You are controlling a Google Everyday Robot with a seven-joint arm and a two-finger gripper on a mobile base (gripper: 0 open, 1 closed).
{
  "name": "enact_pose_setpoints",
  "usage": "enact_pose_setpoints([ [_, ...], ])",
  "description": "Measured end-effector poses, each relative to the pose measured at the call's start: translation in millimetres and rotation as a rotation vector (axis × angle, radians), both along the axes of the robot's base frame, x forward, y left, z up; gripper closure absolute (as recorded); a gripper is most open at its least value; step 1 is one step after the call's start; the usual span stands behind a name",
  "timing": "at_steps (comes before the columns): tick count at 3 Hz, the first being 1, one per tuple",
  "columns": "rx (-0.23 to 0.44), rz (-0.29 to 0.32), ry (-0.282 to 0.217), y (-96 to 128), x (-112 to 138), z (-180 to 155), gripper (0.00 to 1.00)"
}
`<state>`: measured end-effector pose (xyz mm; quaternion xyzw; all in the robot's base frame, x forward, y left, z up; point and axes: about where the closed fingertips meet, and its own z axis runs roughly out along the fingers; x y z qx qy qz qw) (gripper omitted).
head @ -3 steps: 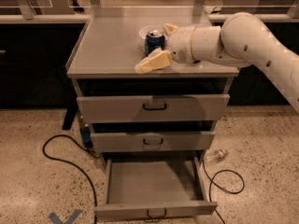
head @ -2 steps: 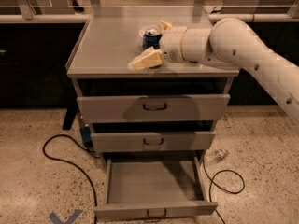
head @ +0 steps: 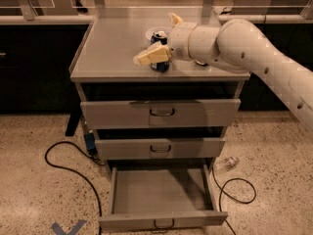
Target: Place pepsi can into bottom drawer
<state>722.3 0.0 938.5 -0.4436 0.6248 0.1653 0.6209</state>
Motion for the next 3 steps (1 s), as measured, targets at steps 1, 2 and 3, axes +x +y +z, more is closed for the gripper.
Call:
enact_pose_setpoints([
  [1,0.000,-0.005,0.025,6,5,-5,0.00],
  [2,-0.030,-0.055,0.073,11,30,-25,0.00],
  [3,-0.030,-0.055,0.073,11,30,-25,0.00],
])
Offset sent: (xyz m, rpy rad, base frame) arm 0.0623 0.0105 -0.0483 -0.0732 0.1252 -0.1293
